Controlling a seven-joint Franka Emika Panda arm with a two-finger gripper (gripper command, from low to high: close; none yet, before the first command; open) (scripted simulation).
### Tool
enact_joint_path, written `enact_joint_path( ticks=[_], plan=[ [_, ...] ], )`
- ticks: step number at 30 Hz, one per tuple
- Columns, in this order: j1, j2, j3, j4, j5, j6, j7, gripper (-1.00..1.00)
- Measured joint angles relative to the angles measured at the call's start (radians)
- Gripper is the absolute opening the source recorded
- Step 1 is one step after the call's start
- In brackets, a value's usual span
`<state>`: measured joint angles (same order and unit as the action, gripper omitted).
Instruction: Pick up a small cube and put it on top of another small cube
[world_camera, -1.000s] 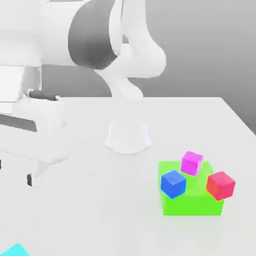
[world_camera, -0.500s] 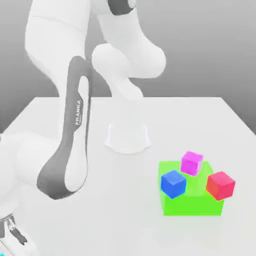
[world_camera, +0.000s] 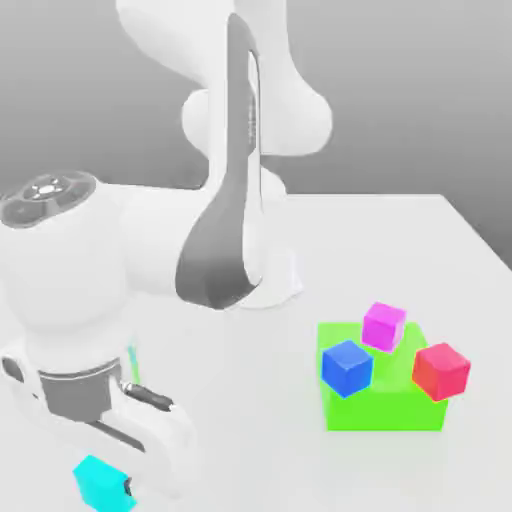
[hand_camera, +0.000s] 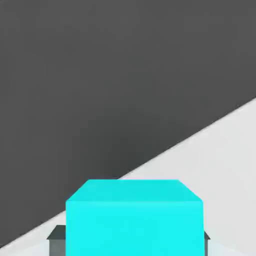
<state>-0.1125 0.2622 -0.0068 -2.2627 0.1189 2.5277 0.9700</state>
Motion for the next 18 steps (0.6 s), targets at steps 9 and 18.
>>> enact_joint_path(
  ticks=[9,18],
  plan=[
    [0.358,-0.343,0.241,-0.252,-0.028,-0.085,-0.003,-1.00],
    [0.401,-0.275,0.296,-0.350,-0.112,0.073,0.055,1.00]
  ],
)
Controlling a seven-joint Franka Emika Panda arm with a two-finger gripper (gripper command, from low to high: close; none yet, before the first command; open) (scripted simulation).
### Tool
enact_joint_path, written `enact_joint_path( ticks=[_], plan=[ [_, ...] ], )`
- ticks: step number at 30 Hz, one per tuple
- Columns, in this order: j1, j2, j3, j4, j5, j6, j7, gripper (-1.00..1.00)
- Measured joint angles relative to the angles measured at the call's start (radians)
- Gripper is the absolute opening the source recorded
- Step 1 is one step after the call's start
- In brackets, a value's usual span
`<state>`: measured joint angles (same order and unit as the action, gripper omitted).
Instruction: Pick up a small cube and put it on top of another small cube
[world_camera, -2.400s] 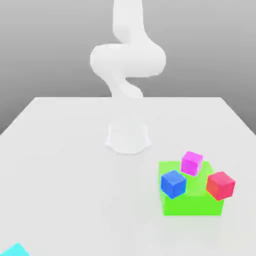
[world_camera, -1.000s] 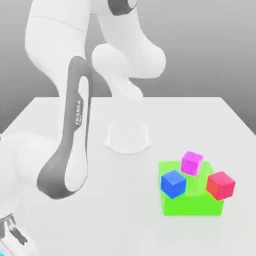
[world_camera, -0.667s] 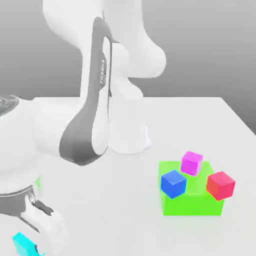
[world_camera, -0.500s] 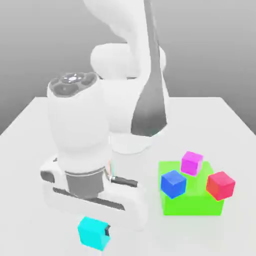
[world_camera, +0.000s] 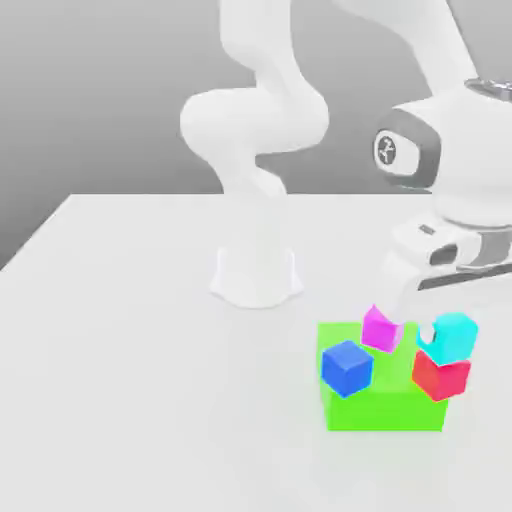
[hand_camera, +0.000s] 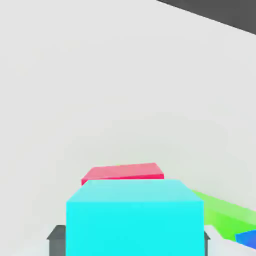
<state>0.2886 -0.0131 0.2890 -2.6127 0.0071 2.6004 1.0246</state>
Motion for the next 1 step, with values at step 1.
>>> enact_joint_path(
  ticks=[1],
  plan=[
    [0.000,0.000,0.000,0.000,0.000,0.000,0.000,1.00]
  ],
)
